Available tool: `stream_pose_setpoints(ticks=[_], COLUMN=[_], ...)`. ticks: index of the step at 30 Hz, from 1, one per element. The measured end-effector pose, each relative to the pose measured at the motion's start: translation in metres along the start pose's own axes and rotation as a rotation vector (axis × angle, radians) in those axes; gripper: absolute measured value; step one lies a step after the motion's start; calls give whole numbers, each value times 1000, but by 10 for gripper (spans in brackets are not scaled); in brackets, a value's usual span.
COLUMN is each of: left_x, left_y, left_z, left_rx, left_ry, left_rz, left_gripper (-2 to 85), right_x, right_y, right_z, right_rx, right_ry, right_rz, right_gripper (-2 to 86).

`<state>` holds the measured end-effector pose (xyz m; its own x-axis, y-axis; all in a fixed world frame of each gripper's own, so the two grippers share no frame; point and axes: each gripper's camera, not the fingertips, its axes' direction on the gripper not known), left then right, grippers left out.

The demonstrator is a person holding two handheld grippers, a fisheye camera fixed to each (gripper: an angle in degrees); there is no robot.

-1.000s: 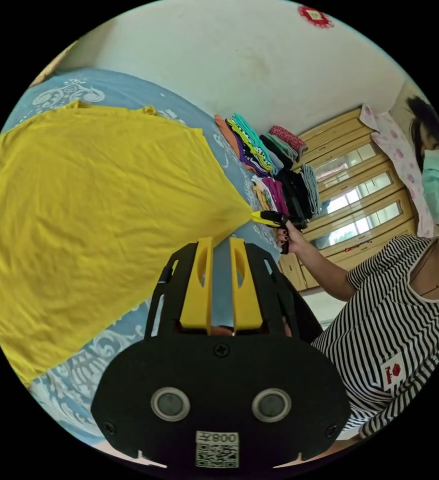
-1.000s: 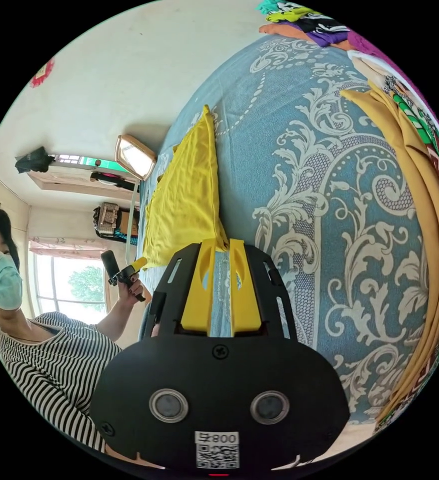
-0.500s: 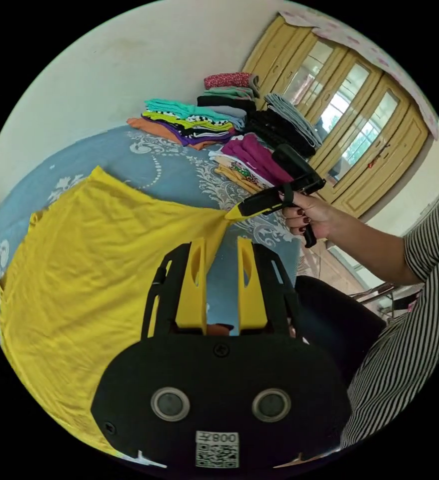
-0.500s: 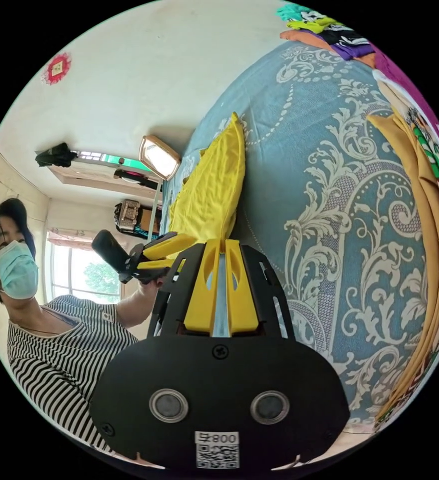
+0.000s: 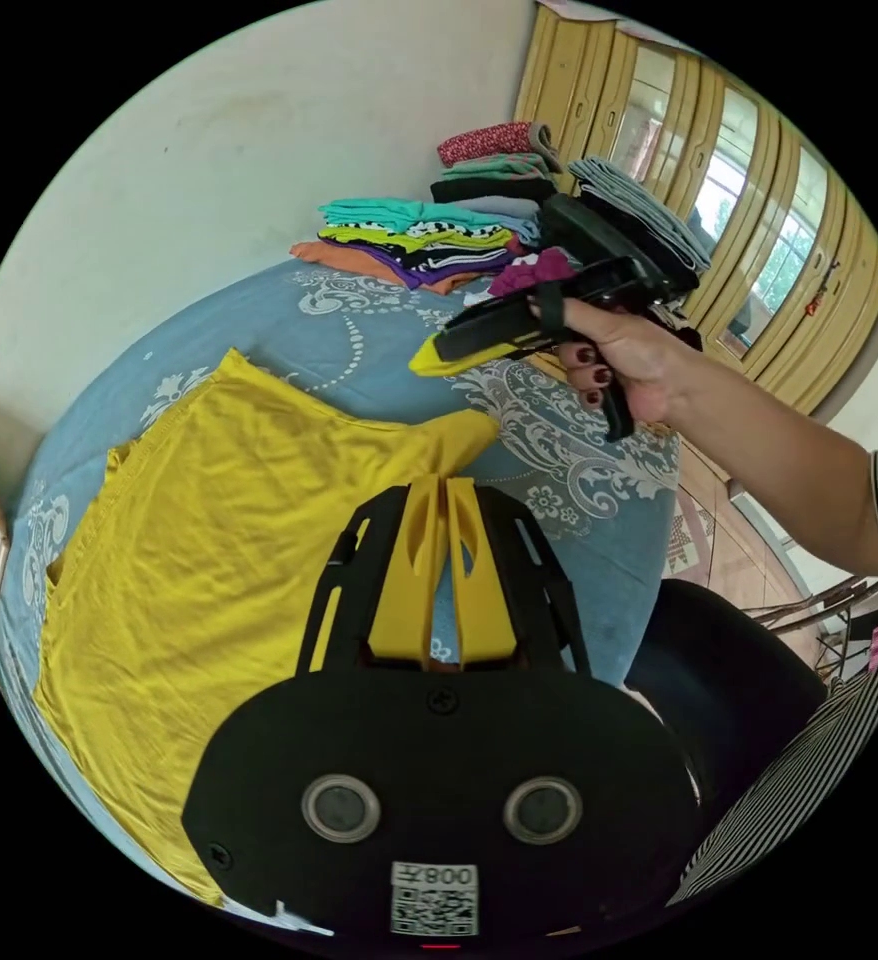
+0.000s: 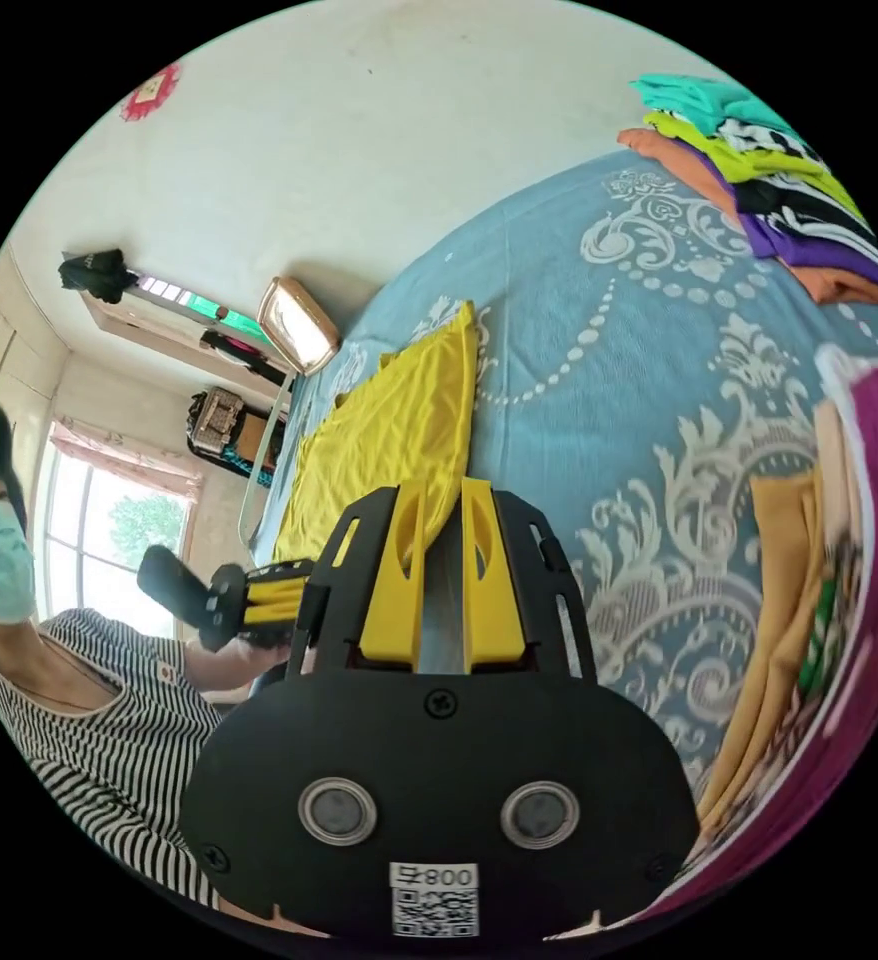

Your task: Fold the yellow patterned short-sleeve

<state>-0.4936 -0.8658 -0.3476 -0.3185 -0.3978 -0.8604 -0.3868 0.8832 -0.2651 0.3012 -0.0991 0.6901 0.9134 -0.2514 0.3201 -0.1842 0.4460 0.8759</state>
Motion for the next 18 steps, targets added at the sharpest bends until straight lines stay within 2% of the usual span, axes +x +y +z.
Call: stream_pose_setpoints(ticks=[4, 8, 18], left_x=[5, 8, 6], left_y=[-10, -16, -11], left_z=[-3, -4, -2], left_rx=[12, 27, 49], left_ry=[3, 23, 56], left_rz=[-7, -27, -55], left_gripper=[13, 12, 12], right_x=[6, -4, -23], right_y=[-76, -130, -184], right_z=[39, 73, 107], right_rx=[-64, -134, -161], right_ry=[-73, -36, -51], right_rz=[14, 11, 16], right_gripper=[91, 94, 85])
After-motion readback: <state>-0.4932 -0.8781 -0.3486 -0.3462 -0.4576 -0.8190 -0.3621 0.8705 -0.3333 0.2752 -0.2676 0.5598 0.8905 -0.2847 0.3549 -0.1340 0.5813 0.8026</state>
